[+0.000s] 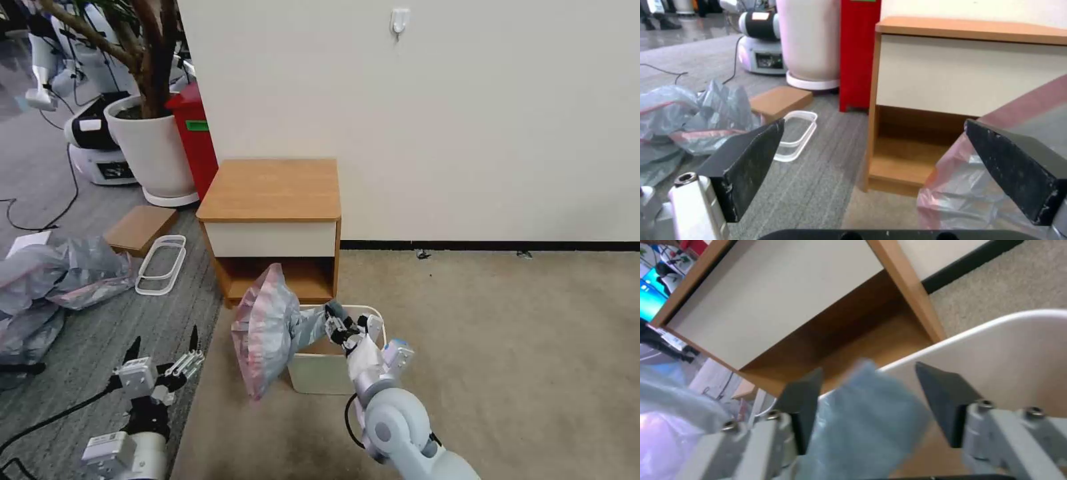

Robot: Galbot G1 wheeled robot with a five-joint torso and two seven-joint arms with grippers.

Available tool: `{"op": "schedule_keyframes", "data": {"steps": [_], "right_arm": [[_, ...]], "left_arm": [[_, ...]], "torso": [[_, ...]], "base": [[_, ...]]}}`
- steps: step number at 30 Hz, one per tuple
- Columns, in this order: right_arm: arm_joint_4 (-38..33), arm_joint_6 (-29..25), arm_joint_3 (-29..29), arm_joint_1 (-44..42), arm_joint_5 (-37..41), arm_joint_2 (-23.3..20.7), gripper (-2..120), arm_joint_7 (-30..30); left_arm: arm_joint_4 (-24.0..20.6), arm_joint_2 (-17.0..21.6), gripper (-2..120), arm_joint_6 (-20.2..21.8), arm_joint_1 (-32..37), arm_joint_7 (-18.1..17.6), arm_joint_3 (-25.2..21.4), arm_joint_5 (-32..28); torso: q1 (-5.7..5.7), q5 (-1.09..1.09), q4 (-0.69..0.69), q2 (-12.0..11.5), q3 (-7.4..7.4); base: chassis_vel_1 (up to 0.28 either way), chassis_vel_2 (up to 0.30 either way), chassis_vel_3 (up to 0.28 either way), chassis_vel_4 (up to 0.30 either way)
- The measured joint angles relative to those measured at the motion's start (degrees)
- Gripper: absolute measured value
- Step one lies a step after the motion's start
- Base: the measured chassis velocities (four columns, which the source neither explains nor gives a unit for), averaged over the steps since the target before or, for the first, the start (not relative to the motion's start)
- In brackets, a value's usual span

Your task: Pick up the garbage bag from the table and place it over the trash can.

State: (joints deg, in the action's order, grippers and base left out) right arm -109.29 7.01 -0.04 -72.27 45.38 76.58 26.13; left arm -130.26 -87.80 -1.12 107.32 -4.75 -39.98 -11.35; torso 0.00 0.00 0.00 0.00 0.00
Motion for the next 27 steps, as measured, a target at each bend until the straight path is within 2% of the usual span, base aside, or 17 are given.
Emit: {"op": "schedule_keyframes", "data": {"steps": [3, 4, 6, 10, 16, 21, 23, 25, 26, 27], "right_arm": [[-0.2, 0.2, 0.6, 0.1, -0.4, -0.7, 75, 0.0], [-0.2, 0.2, 0.6, 0.1, -0.4, -0.7, 75, 0.0], [-0.4, 0.3, 1.1, 0.4, -0.6, -1.0, 87, 0.0], [-1.4, 0.4, 2.4, 0.5, -0.7, -1.5, 96, 0.0], [-3.6, 0.5, 4.6, 0.6, -1.4, -2.3, 97, 0.0], [-6.2, 0.5, 6.7, 0.4, -1.5, -3.2, 97, 0.0], [-7.4, 0.6, 7.3, 0.1, -1.5, -3.4, 97, 0.0], [-8.3, 0.6, 7.8, -0.5, -1.5, -3.5, 97, 0.0], [-8.3, 0.6, 7.8, -0.5, -1.5, -3.5, 97, 0.0], [-8.7, 0.6, 8.0, -0.7, -1.5, -3.5, 97, 0.0]], "left_arm": [[0.0, 0.0, 100, 0.0, -0.1, 0.0, 0.5, 0.0], [0.0, 0.0, 100, 0.0, -0.1, 0.0, 0.5, 0.0], [-0.2, 0.0, 100, 0.1, -0.3, 0.1, 0.9, 0.2], [-1.4, 0.1, 100, 0.3, -0.3, 0.2, 1.3, 0.5], [-3.9, 0.9, 100, 1.3, 0.2, 0.9, 1.6, 0.0], [-5.7, 1.9, 100, 2.6, 0.7, 3.8, 2.0, -2.7], [-6.8, 2.7, 100, 3.1, 1.1, 6.2, 2.2, -5.9], [-8.2, 3.7, 100, 3.6, 1.3, 10.0, 2.1, -10.3], [-8.2, 3.7, 100, 3.6, 1.3, 10.0, 2.1, -10.3], [-8.8, 4.3, 100, 4.3, 1.3, 11.9, 2.1, -12.9]], "torso": [[0.00, 0.00, 0.00, 0.0, 0.00], [0.00, 0.00, 0.00, 0.0, 0.00], [0.00, 0.00, 0.00, 0.0, 0.00], [0.00, 0.00, 0.00, 0.0, 0.00], [0.00, 0.00, 0.00, 0.0, 0.00], [0.00, 0.00, 0.00, 0.0, 0.00], [0.00, 0.00, 0.00, 0.0, 0.00], [0.00, 0.00, 0.00, 0.0, 0.00], [0.00, 0.00, 0.00, 0.0, 0.00], [0.00, 0.00, 0.00, 0.0, 0.00]], "base": [[0.000, 0.000, 0.000, 0.000], [0.000, 0.000, 0.000, 0.000], [0.000, 0.000, 0.000, 0.000], [0.000, 0.000, 0.000, 0.000], [0.000, 0.000, 0.000, 0.000], [0.000, 0.000, 0.000, 0.000], [0.000, 0.000, 0.000, 0.000], [0.000, 0.000, 0.000, 0.000], [0.000, 0.000, 0.000, 0.000], [0.000, 0.000, 0.000, 0.000]]}}
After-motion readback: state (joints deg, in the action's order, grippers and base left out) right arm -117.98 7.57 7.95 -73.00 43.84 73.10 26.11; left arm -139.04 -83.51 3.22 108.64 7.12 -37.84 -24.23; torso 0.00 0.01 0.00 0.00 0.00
